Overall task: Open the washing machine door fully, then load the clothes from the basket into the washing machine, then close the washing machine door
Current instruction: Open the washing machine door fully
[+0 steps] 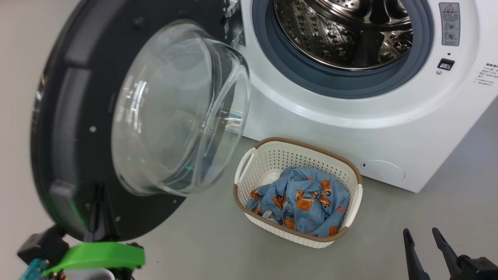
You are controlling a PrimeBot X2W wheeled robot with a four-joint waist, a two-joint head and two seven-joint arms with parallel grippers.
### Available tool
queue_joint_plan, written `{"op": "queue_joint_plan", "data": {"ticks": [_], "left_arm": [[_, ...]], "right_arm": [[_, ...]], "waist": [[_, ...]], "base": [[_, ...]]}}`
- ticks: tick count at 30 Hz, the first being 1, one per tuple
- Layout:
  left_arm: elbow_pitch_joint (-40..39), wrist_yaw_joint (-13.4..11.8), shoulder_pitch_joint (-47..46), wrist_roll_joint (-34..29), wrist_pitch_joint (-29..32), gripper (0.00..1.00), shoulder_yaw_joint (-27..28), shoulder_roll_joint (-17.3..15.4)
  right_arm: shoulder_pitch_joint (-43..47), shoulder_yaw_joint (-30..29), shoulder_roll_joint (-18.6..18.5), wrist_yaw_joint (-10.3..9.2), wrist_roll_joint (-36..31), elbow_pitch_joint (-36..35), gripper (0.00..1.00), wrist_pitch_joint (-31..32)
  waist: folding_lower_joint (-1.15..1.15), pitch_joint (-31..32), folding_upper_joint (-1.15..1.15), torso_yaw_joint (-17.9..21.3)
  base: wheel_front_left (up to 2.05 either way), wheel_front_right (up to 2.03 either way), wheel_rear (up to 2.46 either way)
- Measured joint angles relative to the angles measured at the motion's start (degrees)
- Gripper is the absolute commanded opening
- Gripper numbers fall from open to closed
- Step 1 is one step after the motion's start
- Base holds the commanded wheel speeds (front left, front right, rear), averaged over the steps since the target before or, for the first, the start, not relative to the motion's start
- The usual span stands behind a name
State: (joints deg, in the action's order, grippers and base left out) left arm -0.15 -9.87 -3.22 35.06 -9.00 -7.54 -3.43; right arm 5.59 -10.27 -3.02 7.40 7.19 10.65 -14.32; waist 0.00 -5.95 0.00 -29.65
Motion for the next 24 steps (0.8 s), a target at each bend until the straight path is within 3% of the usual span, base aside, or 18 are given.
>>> {"op": "queue_joint_plan", "data": {"ticks": [13,24], "left_arm": [[20.23,-0.03,-13.56,0.74,-5.12,0.0,8.47,-0.7],[32.22,1.15,-21.39,-4.97,-5.32,0.0,15.85,-1.79]], "right_arm": [[0.03,-0.51,-0.34,0.0,0.01,0.22,1.0,0.0],[0.06,-0.58,-0.32,0.0,0.01,0.56,1.0,0.0]], "waist": [[0.0,-0.88,0.0,2.23],[0.0,-0.53,0.0,3.14]], "base": [[0.0,0.0,0.0],[0.0,0.0,0.0]]}}
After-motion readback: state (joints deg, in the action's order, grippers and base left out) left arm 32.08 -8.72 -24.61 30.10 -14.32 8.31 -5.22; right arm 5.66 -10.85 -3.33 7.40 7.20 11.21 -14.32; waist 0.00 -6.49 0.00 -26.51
